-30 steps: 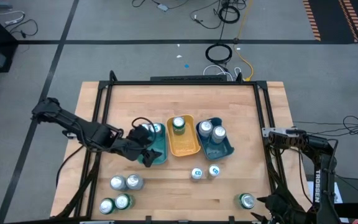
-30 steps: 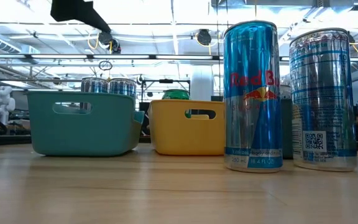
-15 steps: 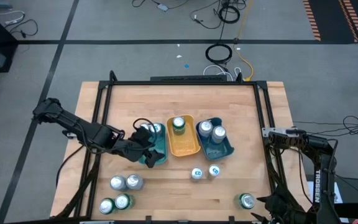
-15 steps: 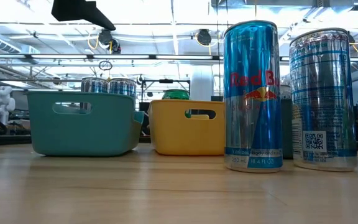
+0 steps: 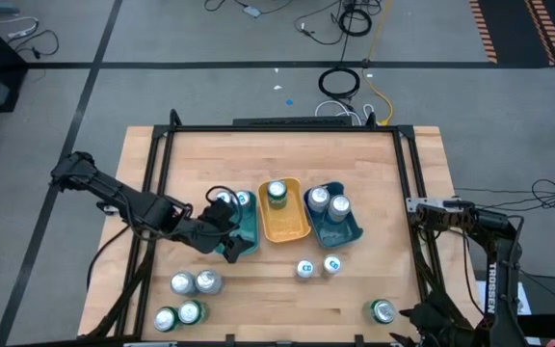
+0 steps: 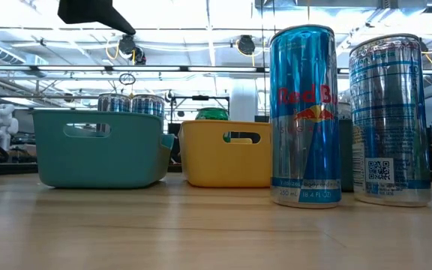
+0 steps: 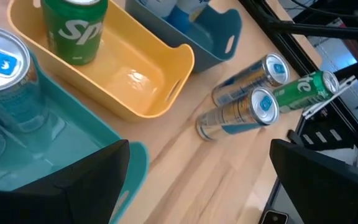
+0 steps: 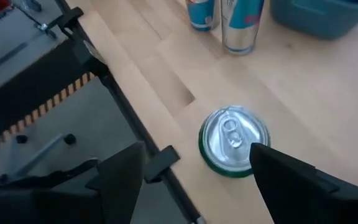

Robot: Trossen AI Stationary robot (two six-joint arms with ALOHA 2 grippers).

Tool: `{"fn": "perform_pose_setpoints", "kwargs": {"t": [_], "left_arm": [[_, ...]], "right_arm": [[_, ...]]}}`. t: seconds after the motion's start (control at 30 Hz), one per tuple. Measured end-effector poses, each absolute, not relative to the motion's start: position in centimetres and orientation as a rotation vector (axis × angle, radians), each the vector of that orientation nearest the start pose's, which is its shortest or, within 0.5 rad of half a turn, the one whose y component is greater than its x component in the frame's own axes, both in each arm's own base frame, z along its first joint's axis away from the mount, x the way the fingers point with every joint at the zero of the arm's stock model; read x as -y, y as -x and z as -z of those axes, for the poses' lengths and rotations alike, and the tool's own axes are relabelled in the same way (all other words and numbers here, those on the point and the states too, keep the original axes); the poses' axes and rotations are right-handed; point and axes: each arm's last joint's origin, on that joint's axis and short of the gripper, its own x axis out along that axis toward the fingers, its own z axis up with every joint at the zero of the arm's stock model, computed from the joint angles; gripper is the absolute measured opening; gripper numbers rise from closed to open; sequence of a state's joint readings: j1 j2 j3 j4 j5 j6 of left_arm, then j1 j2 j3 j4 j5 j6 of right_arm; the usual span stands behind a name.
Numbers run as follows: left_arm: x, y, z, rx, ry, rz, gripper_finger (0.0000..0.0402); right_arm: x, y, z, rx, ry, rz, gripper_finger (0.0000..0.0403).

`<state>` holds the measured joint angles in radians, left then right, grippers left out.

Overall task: Sort soda cans
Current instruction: Put the green soda can into the yellow bin

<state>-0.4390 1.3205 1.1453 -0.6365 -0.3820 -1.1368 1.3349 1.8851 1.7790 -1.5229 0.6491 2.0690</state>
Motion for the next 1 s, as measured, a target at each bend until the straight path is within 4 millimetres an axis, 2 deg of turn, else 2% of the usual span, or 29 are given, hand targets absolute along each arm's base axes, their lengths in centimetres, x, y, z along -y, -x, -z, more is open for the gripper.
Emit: {"fn": "perform_pose_setpoints", "kwargs": {"t": [0.17,0.37,0.5,0.77,1.0], "left_arm": [[10.6,-25.0,-30.7,-0.688,0.698,-0.330,0.0396],[10.6,-25.0,-30.6,-0.714,0.620,-0.284,0.0396],[10.7,-25.0,-30.6,-0.740,0.575,-0.239,0.0396],[10.8,-24.9,-30.6,-0.767,0.491,-0.181,0.0396],[10.6,-24.6,-30.3,-0.804,0.466,-0.196,0.0396]], "right_arm": [[-32.1,-12.1,-30.0,-0.893,-0.469,0.547,0.0279],[-29.2,-16.6,-30.8,-1.160,-0.505,0.643,0.0279],[-27.3,-18.6,-31.7,-1.265,-0.579,0.655,0.0279],[-25.3,-20.0,-33.1,-1.256,-0.652,0.632,0.0279],[-25.3,-20.1,-33.1,-1.246,-0.674,0.636,0.0279]]}}
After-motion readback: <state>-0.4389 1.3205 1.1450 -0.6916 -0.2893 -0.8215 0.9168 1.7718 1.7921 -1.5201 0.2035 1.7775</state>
